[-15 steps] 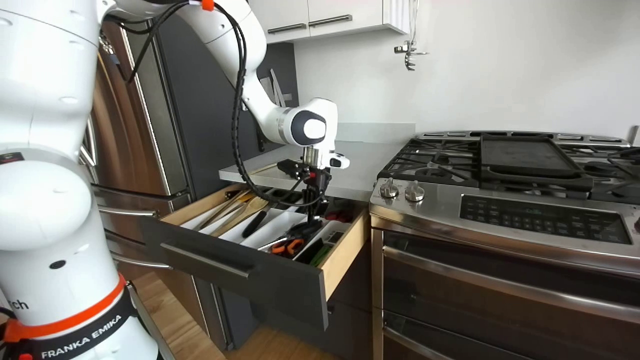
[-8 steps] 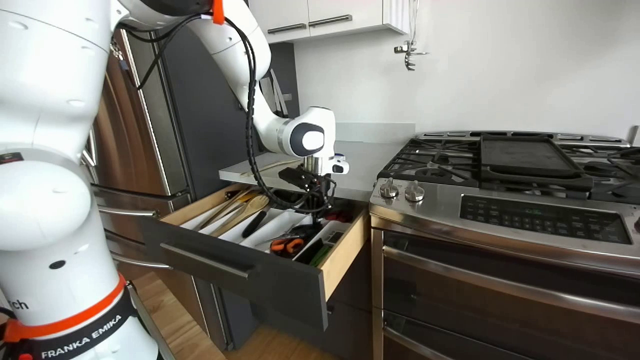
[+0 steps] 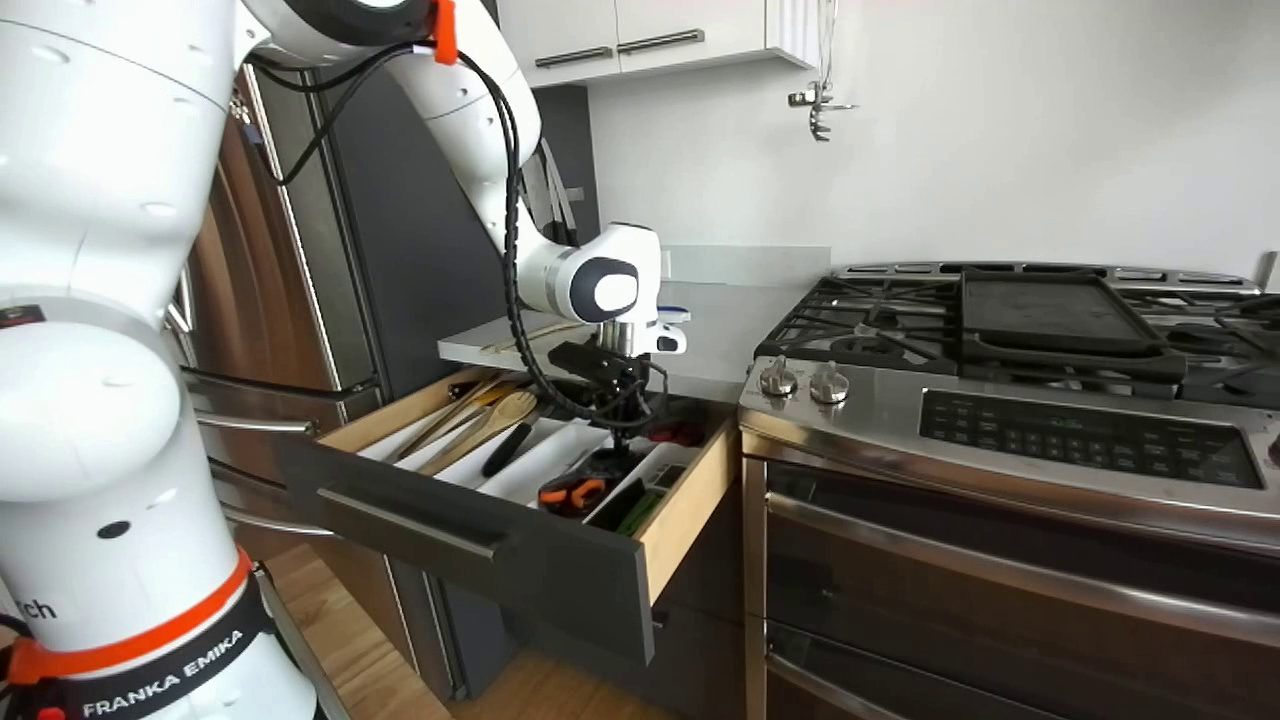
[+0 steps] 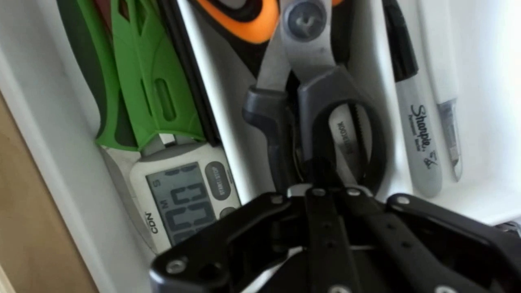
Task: Pick up the black scissors from the countertop and place it in the second far right compartment of the opened drawer then rotate the black scissors anticlockwise twice
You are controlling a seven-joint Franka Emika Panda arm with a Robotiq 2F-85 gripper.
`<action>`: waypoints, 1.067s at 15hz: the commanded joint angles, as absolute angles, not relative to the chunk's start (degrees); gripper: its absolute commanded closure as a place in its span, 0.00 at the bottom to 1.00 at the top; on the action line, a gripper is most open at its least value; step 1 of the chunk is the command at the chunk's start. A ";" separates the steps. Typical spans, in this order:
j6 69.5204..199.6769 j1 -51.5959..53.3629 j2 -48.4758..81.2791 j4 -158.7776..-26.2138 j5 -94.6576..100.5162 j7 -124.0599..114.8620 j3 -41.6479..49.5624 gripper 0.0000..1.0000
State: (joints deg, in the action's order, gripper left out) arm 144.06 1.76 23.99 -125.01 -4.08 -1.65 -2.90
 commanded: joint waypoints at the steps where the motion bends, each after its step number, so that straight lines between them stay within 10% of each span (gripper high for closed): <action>1: 143.90 0.94 22.14 -126.67 -6.13 0.74 -4.34 1.00; 15: 123.60 3.59 -0.97 -137.28 -1.99 -8.36 -4.16 1.00; 16: 122.51 3.77 -2.56 -137.98 -1.52 -9.23 -4.43 0.74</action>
State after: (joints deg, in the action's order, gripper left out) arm 125.13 2.60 4.07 -133.49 -3.52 -5.78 -4.39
